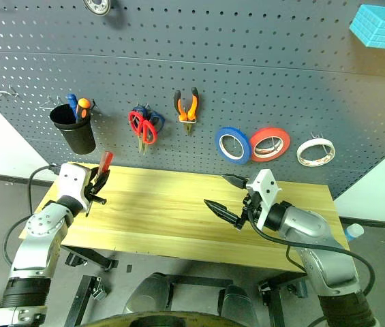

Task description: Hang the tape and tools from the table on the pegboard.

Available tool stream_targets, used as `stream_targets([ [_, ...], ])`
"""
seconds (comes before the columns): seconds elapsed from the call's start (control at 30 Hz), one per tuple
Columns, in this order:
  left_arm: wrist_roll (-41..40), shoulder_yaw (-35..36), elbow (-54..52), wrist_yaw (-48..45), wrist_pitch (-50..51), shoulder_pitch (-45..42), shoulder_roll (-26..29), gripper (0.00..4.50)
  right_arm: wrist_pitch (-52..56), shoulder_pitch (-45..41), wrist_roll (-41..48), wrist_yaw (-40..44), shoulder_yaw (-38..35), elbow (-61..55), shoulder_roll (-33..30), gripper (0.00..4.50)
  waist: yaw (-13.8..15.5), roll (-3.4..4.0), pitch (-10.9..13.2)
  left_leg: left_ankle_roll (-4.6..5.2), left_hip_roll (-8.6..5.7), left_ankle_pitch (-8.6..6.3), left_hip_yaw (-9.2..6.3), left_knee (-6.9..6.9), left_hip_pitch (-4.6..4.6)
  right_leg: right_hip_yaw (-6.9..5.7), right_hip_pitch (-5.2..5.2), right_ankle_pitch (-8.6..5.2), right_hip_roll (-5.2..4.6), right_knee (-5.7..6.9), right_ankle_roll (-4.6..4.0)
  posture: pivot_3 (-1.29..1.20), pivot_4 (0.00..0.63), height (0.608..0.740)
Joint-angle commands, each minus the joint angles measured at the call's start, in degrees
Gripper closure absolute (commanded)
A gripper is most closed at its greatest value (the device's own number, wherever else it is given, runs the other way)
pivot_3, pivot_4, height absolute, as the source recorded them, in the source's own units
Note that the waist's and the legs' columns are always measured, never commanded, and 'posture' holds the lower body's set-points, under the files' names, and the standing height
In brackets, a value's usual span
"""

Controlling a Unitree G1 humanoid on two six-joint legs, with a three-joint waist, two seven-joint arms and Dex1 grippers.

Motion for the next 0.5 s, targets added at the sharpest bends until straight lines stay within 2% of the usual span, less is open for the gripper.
stream_targets([
  [0.03, 1.8, 1.1, -3.5, 3.3, -4.6, -4.2, 0.5, 3.6, -2.2, -3.3, -0.7, 1.3, 0.1, 2.0, 0.6, 0.0, 0.6, 0.02, 0.0, 0.0, 0.0, 0.0, 0.0, -0.01, 0.0, 0.0, 0.0, 0.0, 0.0, 0.0, 0.01, 0.48, 0.0, 0.74],
  [0.27, 6.6, 1.7, -3.4, 8.7, -11.5, -10.4, 2.1, 3.6, -4.0, -6.5, -0.7, 3.1, 0.3, 3.6, 1.6, 0.0, 3.8, 0.22, -0.2, 0.0, -0.01, 0.0, -0.01, -0.02, 0.0, 0.0, -0.01, 0.02, 0.01, -0.02, 0.02, 0.48, 0.0, 0.74],
  [0.5, 7.7, 3.1, 0.9, 11.7, -17.7, -16.1, 3.8, 3.6, -3.6, -8.3, -0.1, 3.3, 0.4, 0.8, 2.6, 0.0, 6.8, 0.38, -0.4, 0.0, -0.01, 0.0, 0.0, -0.02, -0.02, -0.02, -0.03, 0.01, 0.02, -0.03, 0.01, 0.46, 0.0, 0.74],
])
